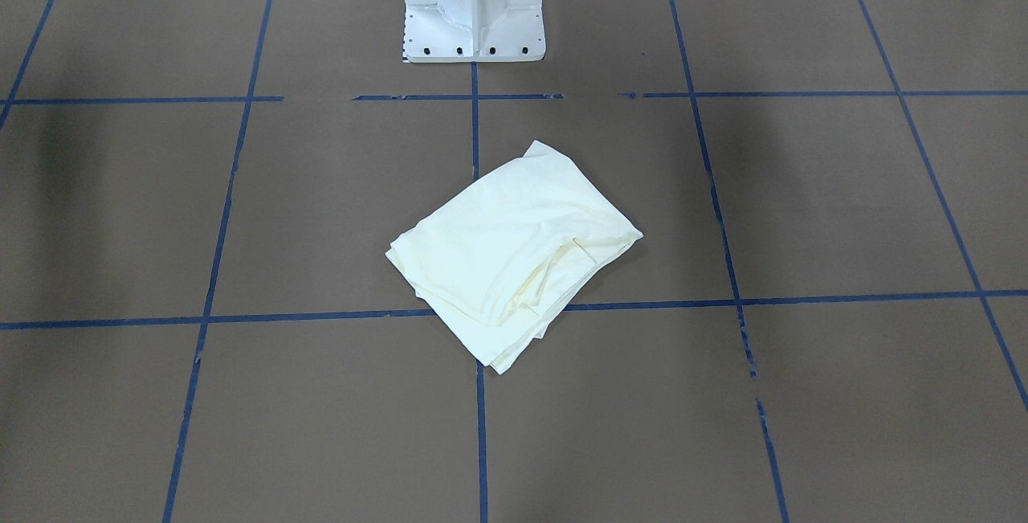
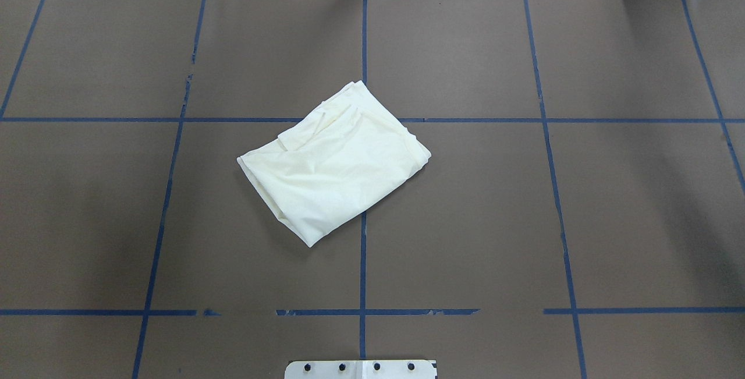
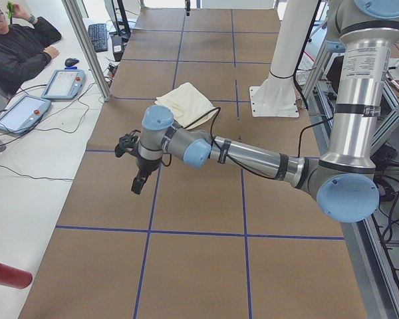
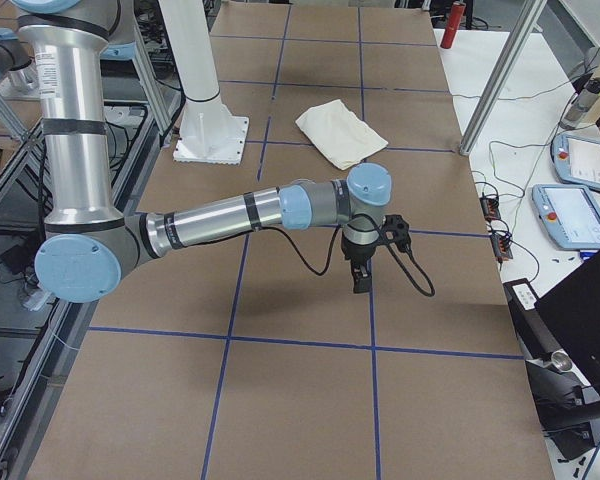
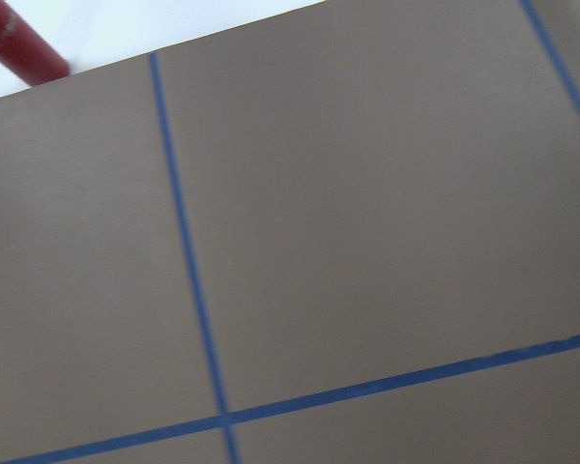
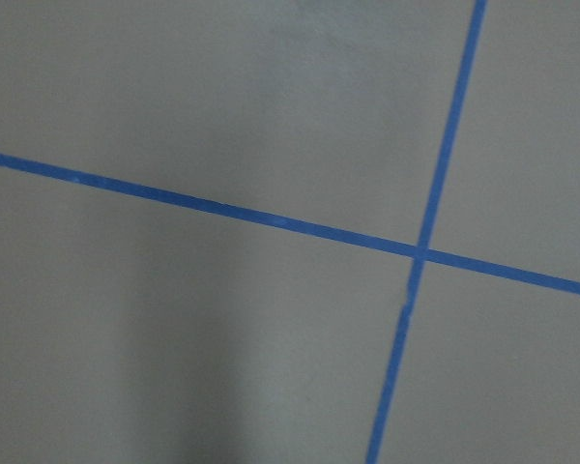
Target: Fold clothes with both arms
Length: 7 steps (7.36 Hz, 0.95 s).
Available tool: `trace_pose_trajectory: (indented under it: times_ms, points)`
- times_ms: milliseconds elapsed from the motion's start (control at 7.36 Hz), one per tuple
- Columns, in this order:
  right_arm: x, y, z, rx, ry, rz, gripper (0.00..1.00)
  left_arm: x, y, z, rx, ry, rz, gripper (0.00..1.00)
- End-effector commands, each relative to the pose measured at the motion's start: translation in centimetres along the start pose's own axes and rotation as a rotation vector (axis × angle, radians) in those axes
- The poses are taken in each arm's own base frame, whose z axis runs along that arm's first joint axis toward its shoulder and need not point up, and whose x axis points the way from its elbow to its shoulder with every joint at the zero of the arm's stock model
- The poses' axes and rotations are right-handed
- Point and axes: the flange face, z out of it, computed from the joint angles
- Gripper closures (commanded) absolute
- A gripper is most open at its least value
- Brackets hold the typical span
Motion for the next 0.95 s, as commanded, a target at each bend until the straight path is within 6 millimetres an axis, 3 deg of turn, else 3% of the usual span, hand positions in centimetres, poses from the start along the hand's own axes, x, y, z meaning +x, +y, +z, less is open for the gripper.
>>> trace_pose_trajectory:
  times_ms: [0, 136, 272, 408, 544, 815]
  points:
    - [3.5, 2.9, -1.9, -0.049, -0.068, 0.030, 0.00, -2.3, 4.3, -0.3, 0.006, 0.030, -0.020, 0.00]
    - [3.1, 1.1, -2.3, -0.010, -0.063, -0.018, 0.00, -2.8, 3.6, 0.6, 0.055, 0.024, -0.102, 0.00]
    - [2.6, 0.3, -3.1, 0.062, -0.051, -0.090, 0.00, -3.0, 5.4, 1.3, 0.095, 0.015, -0.097, 0.00]
    - [3.8, -0.4, -1.7, 0.055, -0.044, -0.078, 0.00, -3.0, 5.9, 1.8, 0.085, 0.031, -0.120, 0.00]
    - [4.7, 0.0, -1.1, 0.038, -0.050, -0.048, 0.00, -2.7, 6.0, 1.6, 0.072, 0.039, -0.229, 0.00]
    - [6.7, 3.2, 0.7, 0.002, -0.055, 0.081, 0.00, -0.3, 5.7, 1.9, -0.037, 0.068, -0.310, 0.00]
